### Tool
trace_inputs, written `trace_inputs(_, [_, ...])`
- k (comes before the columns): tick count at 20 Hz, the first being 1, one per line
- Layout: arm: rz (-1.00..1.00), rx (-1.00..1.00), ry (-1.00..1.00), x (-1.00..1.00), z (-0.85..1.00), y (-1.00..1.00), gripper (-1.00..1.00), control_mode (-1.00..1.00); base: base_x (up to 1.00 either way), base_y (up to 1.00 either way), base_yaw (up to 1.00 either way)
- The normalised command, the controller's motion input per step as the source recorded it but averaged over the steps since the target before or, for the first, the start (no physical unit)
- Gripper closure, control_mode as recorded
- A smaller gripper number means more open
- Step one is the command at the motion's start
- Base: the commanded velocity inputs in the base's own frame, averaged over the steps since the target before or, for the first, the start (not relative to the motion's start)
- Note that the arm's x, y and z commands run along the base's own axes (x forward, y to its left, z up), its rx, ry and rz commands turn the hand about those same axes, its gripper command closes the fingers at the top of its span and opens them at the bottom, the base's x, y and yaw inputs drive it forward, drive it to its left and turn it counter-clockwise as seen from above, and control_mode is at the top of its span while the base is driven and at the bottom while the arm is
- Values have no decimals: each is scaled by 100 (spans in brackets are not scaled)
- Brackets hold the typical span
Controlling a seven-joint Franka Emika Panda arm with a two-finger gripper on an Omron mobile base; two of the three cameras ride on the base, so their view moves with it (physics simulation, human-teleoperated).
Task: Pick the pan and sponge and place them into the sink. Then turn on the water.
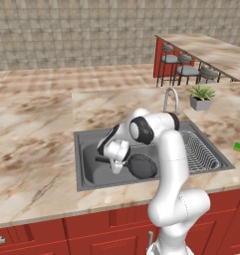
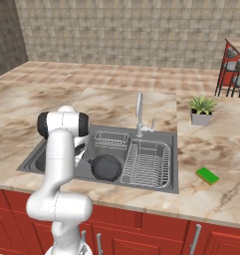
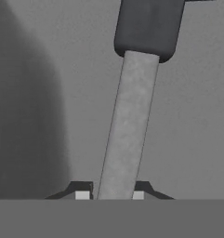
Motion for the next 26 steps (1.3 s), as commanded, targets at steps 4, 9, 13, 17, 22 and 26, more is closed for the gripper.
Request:
trace_inputs(4, [2, 0, 5, 40, -17, 6, -100, -100, 0, 0, 0])
trace_inputs(9, [2, 0, 5, 33, -11, 0, -100, -100, 0, 0, 0])
trace_inputs(13, [2, 1, 2, 23, 6, -11, -100, -100, 0, 0, 0])
trace_inputs(17, [2, 6, 0, 12, 30, -12, -100, -100, 0, 0, 0])
trace_inputs(22, [3, 6, -2, 2, 43, -1, -100, -100, 0, 0, 0])
trace_inputs(26, [3, 5, 0, 0, 54, 2, -100, -100, 0, 0, 0])
